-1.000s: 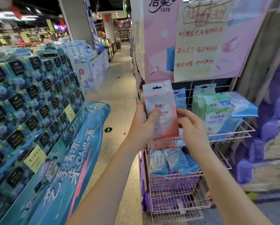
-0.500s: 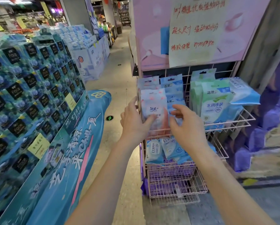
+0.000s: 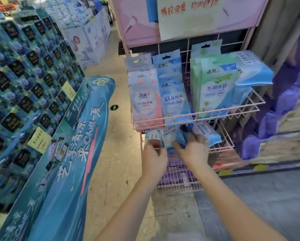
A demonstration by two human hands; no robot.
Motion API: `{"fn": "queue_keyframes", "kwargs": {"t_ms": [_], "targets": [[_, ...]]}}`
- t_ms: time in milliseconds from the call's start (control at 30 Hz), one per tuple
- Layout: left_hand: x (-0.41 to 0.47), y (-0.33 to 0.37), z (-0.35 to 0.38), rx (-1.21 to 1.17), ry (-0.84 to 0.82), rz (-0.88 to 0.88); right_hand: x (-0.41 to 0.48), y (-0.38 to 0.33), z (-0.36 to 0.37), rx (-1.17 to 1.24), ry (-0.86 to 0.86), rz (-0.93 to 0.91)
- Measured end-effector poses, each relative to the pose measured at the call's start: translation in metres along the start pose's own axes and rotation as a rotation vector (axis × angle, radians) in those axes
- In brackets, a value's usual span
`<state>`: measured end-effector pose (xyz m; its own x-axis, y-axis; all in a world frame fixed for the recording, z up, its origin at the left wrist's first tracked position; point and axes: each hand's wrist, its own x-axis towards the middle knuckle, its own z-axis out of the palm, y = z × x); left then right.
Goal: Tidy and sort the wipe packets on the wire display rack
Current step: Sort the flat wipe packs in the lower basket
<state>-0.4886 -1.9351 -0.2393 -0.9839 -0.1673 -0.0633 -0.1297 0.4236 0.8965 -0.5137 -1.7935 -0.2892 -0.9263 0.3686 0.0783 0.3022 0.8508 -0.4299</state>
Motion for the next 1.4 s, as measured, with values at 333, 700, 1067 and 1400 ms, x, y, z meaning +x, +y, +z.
{"fn": "queue_keyframes", "kwargs": {"t_ms": [333,700,1067,1400], "targets": [[0.015,0.014,0.031,0.029,-0.007,-0.229,-0.011,0.008,-0.023,0.269,0.027,-0.024],[0.009,0.010,0.041,-0.370,0.079,-0.379,-0.039,0.034,-0.040,0.824,-0.438,0.132],[-0.011,-0.006,0.021,-0.441,0.111,-0.358,0.033,0.011,-0.044,-0.228,-0.386,-0.079],[-0.011,-0.022,0.026,-0.439,0.195,-0.432,0.008,0.055,-0.061,0.674,-0.237,0.060]]}}
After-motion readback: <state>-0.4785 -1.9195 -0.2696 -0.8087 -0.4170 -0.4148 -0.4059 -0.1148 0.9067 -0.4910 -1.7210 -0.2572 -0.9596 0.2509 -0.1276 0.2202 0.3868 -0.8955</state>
